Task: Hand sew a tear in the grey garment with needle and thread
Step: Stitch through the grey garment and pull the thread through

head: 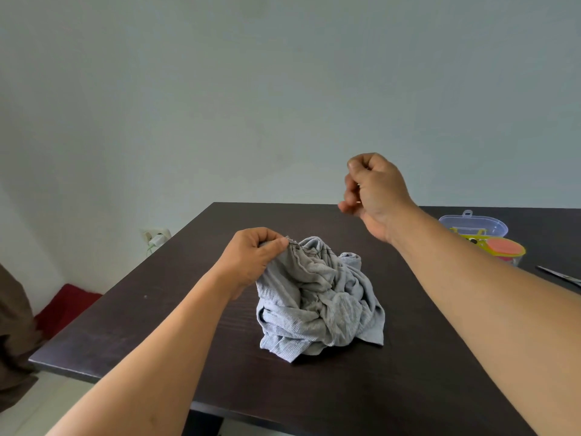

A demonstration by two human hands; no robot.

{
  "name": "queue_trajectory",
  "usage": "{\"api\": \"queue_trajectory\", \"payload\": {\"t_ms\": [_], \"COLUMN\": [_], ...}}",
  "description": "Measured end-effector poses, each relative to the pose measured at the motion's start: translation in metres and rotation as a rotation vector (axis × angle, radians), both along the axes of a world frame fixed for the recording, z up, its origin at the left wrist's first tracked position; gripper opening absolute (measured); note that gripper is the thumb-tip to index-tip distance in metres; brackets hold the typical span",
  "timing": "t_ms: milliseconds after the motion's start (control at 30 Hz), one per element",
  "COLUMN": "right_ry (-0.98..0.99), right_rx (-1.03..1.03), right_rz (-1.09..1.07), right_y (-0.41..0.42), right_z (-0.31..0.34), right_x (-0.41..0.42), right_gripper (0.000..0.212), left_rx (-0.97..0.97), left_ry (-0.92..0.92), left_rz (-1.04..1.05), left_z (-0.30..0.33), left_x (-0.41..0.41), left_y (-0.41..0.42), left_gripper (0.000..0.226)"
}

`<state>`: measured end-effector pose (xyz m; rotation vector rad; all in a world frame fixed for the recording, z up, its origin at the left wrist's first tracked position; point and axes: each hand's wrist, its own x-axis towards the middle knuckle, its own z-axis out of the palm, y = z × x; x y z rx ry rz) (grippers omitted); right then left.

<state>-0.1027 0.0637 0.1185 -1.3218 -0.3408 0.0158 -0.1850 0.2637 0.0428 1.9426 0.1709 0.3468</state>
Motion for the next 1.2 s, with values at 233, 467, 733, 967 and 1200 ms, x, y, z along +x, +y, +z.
{"api": "queue_trajectory", "payload": {"t_ms": [233,467,733,967,1200], "right_ry": [-0.492,-0.343,0.102,0.082,-0.484], "right_rx": [-0.983,-1.119,-0.197,-0.114,-0.874], "right_rz": [-0.005,0.288,0.175,-0.062,-0.047], "right_y": [-0.016,-0.003,0.007,0.006,0.011], "right_z": [-0.012,-0.015,-0.011,-0.017,-0.024], "right_x": [-0.001,-0.011,-0.006,0.001,-0.006], "right_gripper": [0.01,0.008,0.008,0.011,0.045], "left_rx": [-0.02,-0.022,0.057,0.144,0.154], "left_ry": [-0.02,-0.041,-0.07,-0.05,-0.04], "left_rz": [0.02,0.029,0.027,-0.008,0.006], "left_z": [0.003,0.004,-0.001,0.007,0.007], "left_x": [0.002,0.003,0.004,0.005,0.005], "left_y": [-0.004,-0.003,0.0,-0.005,-0.006], "left_gripper": [0.017,0.019,0.011,0.017,0.016]}}
